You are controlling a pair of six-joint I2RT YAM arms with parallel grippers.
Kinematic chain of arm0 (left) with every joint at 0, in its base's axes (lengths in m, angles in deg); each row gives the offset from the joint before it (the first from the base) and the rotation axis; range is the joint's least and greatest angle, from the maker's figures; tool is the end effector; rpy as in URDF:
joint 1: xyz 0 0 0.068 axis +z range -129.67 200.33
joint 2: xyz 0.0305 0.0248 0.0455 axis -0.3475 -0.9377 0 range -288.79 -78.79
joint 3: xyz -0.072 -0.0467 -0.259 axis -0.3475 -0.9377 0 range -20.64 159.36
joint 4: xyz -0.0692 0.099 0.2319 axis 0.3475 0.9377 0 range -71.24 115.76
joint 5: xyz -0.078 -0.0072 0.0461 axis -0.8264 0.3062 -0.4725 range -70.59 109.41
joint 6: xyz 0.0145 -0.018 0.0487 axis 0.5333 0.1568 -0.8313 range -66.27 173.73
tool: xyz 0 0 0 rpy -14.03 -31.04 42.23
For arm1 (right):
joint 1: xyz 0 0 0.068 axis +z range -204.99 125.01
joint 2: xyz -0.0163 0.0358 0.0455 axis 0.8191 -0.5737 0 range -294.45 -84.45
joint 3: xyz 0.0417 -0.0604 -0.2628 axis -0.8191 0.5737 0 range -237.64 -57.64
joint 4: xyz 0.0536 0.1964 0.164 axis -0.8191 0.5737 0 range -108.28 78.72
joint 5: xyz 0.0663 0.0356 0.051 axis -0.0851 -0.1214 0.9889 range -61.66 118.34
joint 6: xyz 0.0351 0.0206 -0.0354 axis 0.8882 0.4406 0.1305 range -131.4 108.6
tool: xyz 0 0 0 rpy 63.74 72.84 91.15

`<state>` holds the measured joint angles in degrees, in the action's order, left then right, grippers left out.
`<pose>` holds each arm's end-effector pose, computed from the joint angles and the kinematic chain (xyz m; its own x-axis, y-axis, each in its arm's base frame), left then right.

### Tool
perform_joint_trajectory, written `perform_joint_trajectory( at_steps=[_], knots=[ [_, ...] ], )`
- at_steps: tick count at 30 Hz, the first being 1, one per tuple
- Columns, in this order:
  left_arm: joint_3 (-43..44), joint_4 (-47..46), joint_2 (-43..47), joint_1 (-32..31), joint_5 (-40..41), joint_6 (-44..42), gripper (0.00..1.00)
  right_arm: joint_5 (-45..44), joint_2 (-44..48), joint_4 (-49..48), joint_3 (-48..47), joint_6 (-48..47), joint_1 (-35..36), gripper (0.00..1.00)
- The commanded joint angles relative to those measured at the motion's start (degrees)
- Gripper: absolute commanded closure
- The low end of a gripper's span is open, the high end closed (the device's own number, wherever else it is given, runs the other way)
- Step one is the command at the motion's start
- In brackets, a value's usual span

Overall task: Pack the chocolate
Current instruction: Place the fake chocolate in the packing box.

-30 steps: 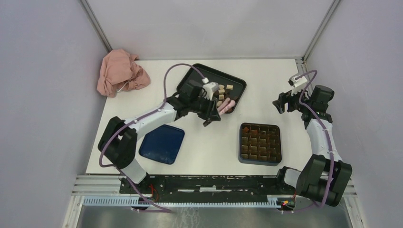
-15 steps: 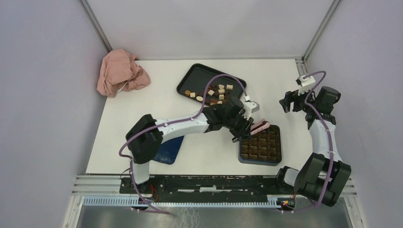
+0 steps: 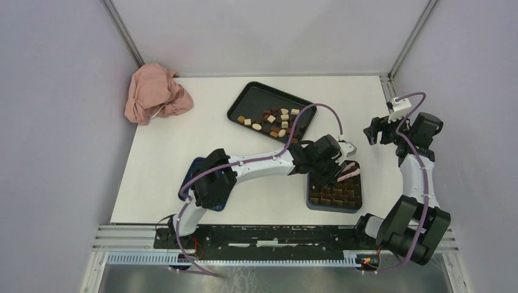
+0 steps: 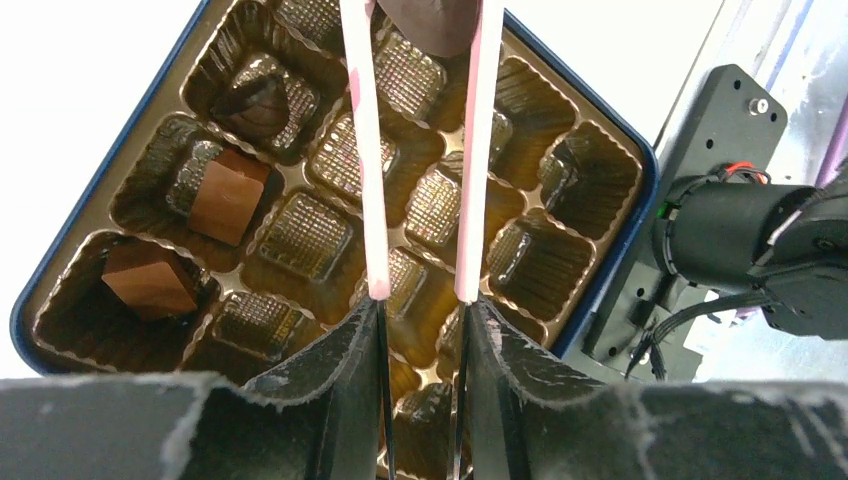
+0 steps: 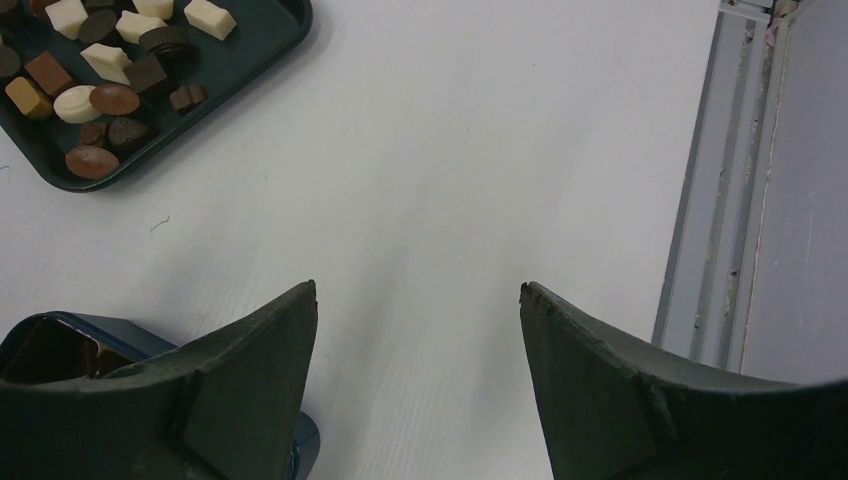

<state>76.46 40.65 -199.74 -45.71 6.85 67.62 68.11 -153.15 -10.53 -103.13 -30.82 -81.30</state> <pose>0.1878 -0.4418 0.2178 -0.5112 0.5735 -0.6402 0.8559 0.4072 -0.3186 0.2430 -0.0948 0.2659 -0.3848 -0.0947 -0.9181 -0.2959 0.9549 0.0255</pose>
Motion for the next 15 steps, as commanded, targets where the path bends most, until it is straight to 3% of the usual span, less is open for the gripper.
perform_joint_trajectory(
  at_steps=[1, 15],
  knots=[
    [4.96, 2.44, -1.82, 0.03, 1.84, -3.07, 0.71, 0.82, -0.33, -1.77, 0.05, 0.48, -0.32, 0.2],
    [8.23, 4.75, -3.96, -0.23, 3.76, -3.02, 0.6, 2.68, -0.22, -1.95, 0.24, 0.48, -0.5, 0.2]
  ],
)
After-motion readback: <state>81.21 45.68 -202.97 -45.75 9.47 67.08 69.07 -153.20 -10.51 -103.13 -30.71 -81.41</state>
